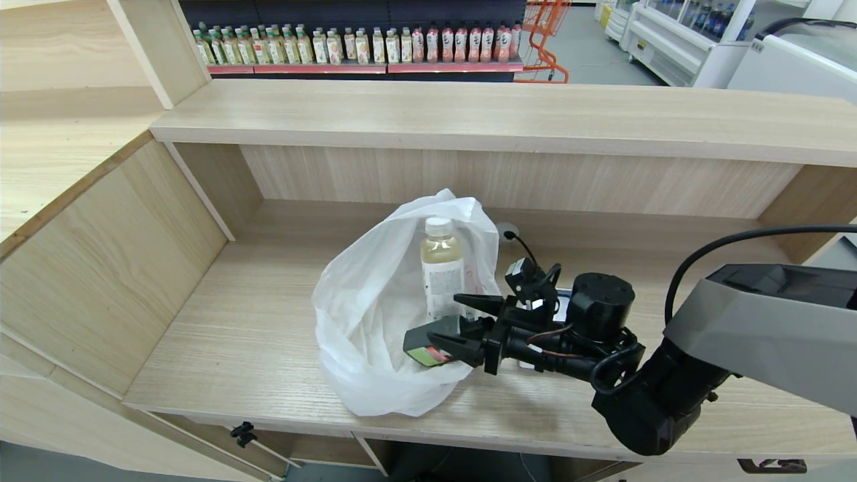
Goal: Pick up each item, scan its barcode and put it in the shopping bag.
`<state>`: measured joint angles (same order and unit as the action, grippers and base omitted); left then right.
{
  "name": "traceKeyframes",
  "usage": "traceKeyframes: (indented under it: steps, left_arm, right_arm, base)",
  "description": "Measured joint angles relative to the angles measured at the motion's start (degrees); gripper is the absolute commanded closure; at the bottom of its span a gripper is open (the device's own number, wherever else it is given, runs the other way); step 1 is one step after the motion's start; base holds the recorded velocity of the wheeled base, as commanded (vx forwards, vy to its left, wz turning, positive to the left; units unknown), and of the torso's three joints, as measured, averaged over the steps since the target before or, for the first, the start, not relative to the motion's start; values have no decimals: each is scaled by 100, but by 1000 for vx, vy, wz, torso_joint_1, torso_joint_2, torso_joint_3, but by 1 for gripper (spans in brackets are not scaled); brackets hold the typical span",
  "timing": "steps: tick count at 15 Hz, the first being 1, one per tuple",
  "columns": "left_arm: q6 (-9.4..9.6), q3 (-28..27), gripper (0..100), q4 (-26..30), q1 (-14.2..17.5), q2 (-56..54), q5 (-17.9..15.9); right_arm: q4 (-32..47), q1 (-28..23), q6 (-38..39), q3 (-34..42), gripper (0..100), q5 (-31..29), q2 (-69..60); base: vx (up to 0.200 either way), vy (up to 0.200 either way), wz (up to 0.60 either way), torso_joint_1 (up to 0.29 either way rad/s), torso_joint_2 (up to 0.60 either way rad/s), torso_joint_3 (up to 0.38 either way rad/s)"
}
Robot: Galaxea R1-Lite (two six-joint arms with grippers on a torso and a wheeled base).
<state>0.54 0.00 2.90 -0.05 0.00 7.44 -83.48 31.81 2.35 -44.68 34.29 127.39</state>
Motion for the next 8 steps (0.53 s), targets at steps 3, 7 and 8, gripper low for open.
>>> traceKeyframes:
  steps: [3, 7, 8]
  left_arm:
    - [0, 0, 0, -1, 0, 0, 0]
    - [0, 0, 0, 0, 0, 0, 0]
    - [0, 0, 0, 0, 0, 0, 0]
  right_arm:
    - [20, 127, 755, 2, 0, 9, -263]
    - [567, 284, 1598, 37, 0, 6, -1006]
    - [692, 243, 1603, 52, 0, 5, -1170]
  base:
    - [0, 0, 0, 0, 0, 0]
    - [0, 0, 0, 0, 0, 0]
    - [0, 0, 0, 0, 0, 0]
